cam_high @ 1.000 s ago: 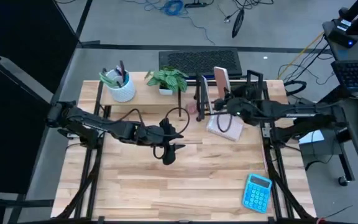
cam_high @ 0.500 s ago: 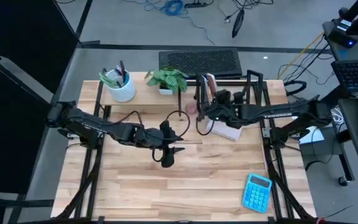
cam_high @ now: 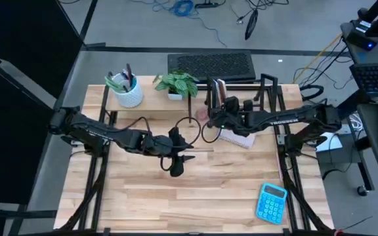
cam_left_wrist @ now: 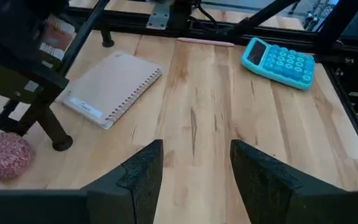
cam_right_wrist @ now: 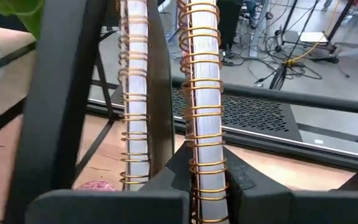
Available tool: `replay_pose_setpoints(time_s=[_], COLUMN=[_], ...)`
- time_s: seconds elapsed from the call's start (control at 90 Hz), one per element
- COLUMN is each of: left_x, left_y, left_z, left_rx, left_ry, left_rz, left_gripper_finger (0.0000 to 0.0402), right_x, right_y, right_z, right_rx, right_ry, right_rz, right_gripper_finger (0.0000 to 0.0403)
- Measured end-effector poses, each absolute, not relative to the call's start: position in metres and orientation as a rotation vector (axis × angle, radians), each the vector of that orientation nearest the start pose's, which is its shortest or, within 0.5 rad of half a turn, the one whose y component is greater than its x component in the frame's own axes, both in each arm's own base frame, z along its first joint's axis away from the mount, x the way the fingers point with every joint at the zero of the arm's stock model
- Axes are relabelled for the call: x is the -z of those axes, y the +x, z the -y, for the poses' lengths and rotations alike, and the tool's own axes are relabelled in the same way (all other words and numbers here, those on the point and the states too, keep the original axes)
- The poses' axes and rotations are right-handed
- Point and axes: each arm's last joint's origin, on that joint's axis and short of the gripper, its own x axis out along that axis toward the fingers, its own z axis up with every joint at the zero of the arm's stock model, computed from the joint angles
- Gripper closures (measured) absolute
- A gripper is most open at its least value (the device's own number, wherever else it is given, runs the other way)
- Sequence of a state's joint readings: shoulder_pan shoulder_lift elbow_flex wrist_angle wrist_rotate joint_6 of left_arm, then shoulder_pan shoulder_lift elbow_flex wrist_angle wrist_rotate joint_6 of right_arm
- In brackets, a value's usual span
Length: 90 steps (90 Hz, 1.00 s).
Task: Stock shelves
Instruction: Put the pink notebook on the black bookshelf
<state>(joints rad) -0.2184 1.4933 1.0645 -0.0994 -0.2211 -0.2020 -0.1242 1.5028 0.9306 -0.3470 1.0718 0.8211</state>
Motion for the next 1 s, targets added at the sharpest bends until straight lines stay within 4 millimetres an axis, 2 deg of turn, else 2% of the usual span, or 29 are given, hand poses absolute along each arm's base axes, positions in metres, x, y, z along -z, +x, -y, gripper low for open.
replay_pose_setpoints(time_s=[0.544, 1.0], left_x=[-0.2714, -0.2713], left_y=[0.3239, 0.3240], left_z=[0.0657, 0.0654], left_rx=[-0.053, -0.054], left_ry=[-0.083, -0.083], left_rz=[-0.508, -0.508], left_gripper_finger=[0.0228, 0.0228], right_x=[-0.2159, -0.2220], right_y=[0.2876, 0.2868], right_z=[0.0616, 0.0587], right_rx=[1.353, 1.327], right_ry=[0.236, 0.208], right_rz=[-0.350, -0.357], right_gripper_finger=[0.0385, 0.0287])
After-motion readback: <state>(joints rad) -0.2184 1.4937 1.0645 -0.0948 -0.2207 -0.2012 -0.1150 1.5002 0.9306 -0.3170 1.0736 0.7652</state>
